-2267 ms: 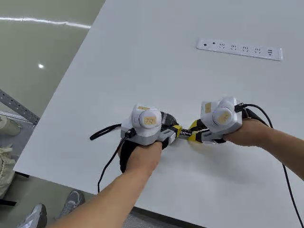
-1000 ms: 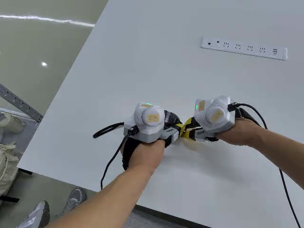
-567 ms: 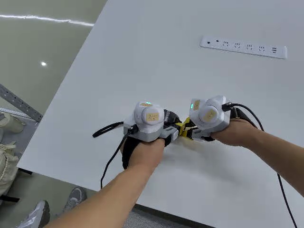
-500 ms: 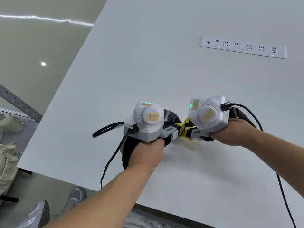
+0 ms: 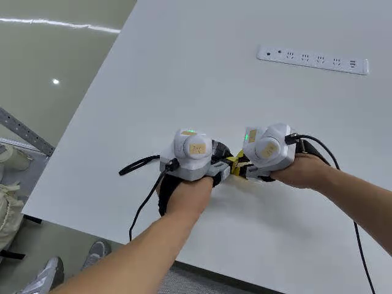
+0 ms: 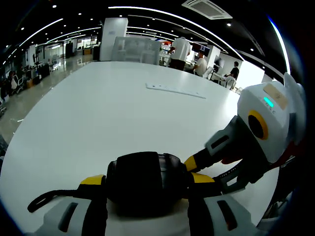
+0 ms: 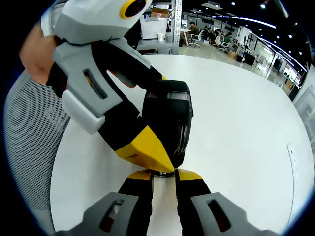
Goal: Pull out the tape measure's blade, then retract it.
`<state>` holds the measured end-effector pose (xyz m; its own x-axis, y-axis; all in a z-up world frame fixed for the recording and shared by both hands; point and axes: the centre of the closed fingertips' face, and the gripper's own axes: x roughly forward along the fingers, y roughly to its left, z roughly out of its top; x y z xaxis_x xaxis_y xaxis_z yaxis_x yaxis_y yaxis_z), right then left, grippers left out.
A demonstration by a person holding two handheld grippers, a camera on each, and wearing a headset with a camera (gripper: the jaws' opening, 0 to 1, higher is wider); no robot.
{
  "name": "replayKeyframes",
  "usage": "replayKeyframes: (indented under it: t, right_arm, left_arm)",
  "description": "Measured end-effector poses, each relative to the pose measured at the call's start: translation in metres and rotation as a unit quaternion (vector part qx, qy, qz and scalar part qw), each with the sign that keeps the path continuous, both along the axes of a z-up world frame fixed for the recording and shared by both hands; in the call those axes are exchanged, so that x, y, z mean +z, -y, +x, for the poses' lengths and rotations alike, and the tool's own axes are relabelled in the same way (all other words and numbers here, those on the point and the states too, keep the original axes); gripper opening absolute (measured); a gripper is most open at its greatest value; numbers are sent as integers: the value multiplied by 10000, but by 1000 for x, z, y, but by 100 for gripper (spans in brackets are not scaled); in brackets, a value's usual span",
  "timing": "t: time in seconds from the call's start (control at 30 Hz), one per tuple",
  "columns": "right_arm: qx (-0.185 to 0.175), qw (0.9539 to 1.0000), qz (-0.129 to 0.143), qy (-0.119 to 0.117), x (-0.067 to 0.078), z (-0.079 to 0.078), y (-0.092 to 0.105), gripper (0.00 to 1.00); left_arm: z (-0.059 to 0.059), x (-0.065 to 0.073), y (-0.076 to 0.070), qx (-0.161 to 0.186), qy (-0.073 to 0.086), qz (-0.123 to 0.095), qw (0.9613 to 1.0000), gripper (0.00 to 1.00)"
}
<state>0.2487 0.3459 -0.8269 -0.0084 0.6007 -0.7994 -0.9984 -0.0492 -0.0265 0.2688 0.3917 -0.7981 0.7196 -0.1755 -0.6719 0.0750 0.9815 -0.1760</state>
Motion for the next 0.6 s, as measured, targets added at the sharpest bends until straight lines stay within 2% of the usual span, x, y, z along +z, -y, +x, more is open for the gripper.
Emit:
replayKeyframes:
  t: [0.2,0.53,0.6]
  right_arm:
    - [-167,9998,79,-38,3,2,2,18]
    - [-487,9982,265,-215,15,-1,6,25]
    - [-517,9981,287,-190,18,-3,7,25]
  left_arm:
    - [-2,5,1,-220,151,173,9995,62]
    - [-14,12,-11,-295,113,268,9991,65]
    - [-17,14,-15,-295,115,308,9990,64]
